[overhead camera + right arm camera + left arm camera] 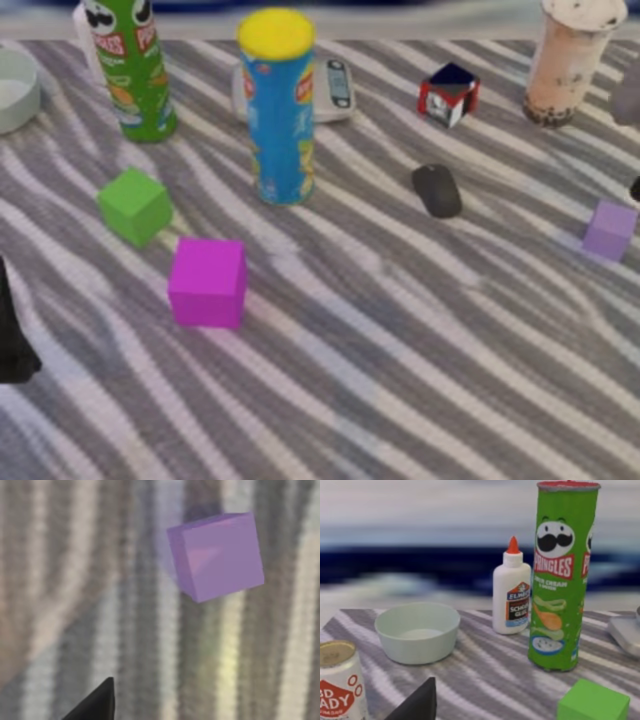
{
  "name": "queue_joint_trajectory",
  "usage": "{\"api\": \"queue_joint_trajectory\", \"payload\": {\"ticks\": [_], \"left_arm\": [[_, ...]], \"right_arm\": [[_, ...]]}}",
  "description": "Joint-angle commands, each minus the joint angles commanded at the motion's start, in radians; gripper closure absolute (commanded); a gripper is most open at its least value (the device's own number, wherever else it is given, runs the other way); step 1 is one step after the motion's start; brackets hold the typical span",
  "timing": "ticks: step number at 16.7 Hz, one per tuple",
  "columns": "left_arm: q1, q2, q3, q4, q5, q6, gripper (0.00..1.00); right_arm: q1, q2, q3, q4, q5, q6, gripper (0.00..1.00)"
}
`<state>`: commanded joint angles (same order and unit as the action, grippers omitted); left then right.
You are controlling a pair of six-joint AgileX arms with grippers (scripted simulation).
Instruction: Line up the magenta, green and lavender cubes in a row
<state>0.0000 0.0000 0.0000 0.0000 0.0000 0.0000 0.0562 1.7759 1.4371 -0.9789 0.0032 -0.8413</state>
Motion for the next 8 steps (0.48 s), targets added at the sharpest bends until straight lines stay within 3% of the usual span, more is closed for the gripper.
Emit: {"api": "queue_joint_trajectory", "payload": {"ticks": [8], "left_arm": [[0.0,0.0,0.0,0.0,0.0,0.0,0.0]], "right_arm": [[0.015,0.4,0.371,-0.219,0.0,-0.205,0.0]]}}
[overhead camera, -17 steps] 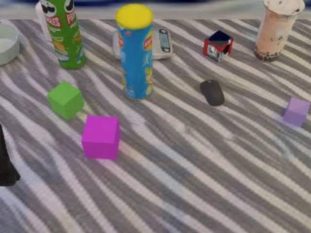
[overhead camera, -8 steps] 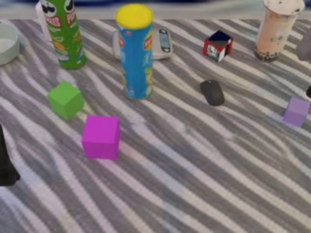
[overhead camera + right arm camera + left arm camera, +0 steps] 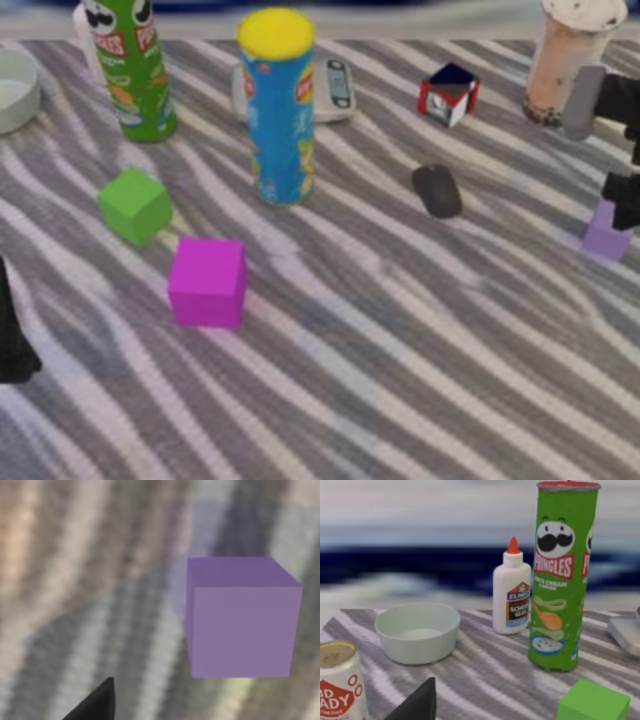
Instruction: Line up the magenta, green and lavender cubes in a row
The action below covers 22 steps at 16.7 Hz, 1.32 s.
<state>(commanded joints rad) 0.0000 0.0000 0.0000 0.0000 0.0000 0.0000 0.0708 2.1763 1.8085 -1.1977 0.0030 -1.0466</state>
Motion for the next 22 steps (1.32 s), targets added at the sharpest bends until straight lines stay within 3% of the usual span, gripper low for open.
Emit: {"api": "queue_joint_trajectory", "payload": {"ticks": [7,14,19,22], "left_arm": [[0.0,0.0,0.0,0.0,0.0,0.0,0.0],[0.0,0.0,0.0,0.0,0.0,0.0,0.0],[0.0,0.0,0.0,0.0,0.0,0.0,0.0],[0.0,0.0,0.0,0.0,0.0,0.0,0.0]], "right_arm": [[-0.003,0.013,-0.01,0.015,0.0,-0.005,0.0],[0.002,0.099,-0.174,0.274,0.001,-0.002,0.0],[0.002,0.11,-0.193,0.299,0.001,-0.002,0.0],[0.002,0.11,-0.193,0.299,0.001,-0.002,0.23]]}}
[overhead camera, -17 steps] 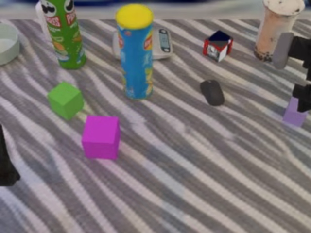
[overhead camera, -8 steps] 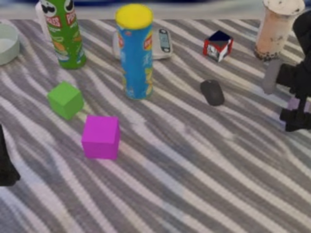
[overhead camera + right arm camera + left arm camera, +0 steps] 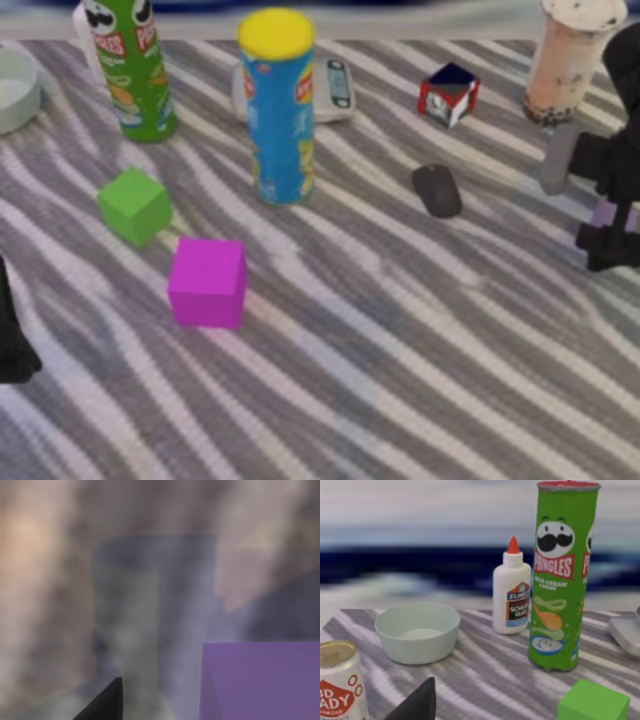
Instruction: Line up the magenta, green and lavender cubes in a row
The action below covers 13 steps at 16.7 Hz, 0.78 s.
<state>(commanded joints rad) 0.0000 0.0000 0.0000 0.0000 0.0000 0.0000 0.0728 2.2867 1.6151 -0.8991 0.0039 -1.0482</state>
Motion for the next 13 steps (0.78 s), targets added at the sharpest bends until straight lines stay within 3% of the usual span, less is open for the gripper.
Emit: {"api": "queue_joint_trajectory", "payload": {"ticks": [10,13], "left_arm": [[0.0,0.0,0.0,0.0,0.0,0.0,0.0],[0.0,0.0,0.0,0.0,0.0,0.0,0.0]], "right_arm": [[0.0,0.0,0.0,0.0,0.0,0.0,0.98],[0.0,0.0,0.0,0.0,0.0,0.0,1.0]]}}
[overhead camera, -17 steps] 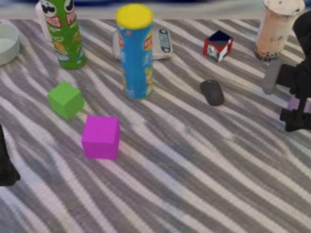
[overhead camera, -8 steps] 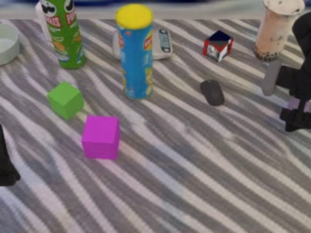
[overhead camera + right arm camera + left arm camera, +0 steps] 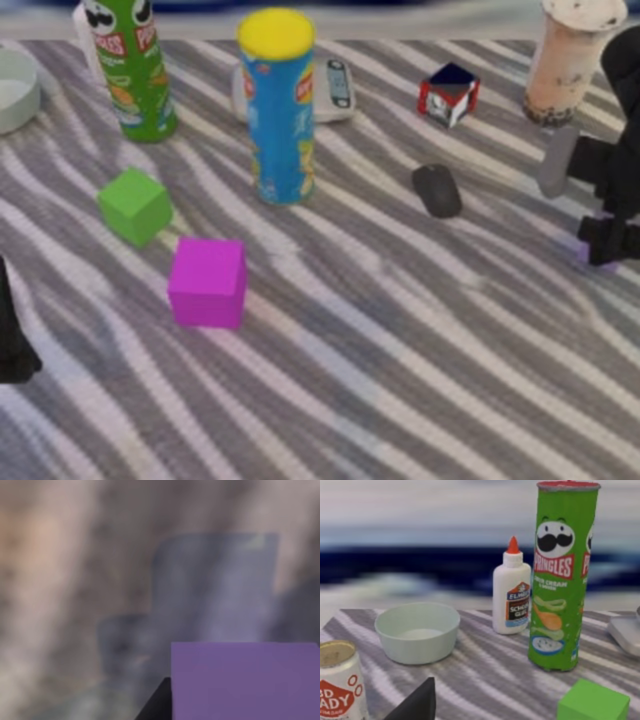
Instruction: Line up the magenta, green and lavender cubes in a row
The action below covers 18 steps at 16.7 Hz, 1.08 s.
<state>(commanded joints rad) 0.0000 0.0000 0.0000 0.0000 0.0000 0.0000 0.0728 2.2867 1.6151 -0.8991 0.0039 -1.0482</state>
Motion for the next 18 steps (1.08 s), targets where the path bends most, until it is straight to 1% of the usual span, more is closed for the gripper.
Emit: {"api": "queue_joint_trajectory", "payload": {"ticks": [5,6,9,14,18], "left_arm": [[0.0,0.0,0.0,0.0,0.0,0.0,0.0],[0.0,0.0,0.0,0.0,0.0,0.0,0.0],[0.0,0.0,0.0,0.0,0.0,0.0,0.0],[0.0,0.0,0.0,0.0,0.0,0.0,0.0],[0.0,0.0,0.0,0.0,0.0,0.0,0.0]], "right_arm": [[0.0,0.0,0.0,0.0,0.0,0.0,1.0],[0.0,-0.04,0.0,-0.035,-0.008,0.019,1.0],[0.002,-0.052,0.035,-0.076,-0.009,0.017,1.0],[0.008,-0.104,0.144,-0.252,-0.009,0.016,1.0],[0.009,-0.117,0.161,-0.273,-0.009,0.017,1.0]]}}
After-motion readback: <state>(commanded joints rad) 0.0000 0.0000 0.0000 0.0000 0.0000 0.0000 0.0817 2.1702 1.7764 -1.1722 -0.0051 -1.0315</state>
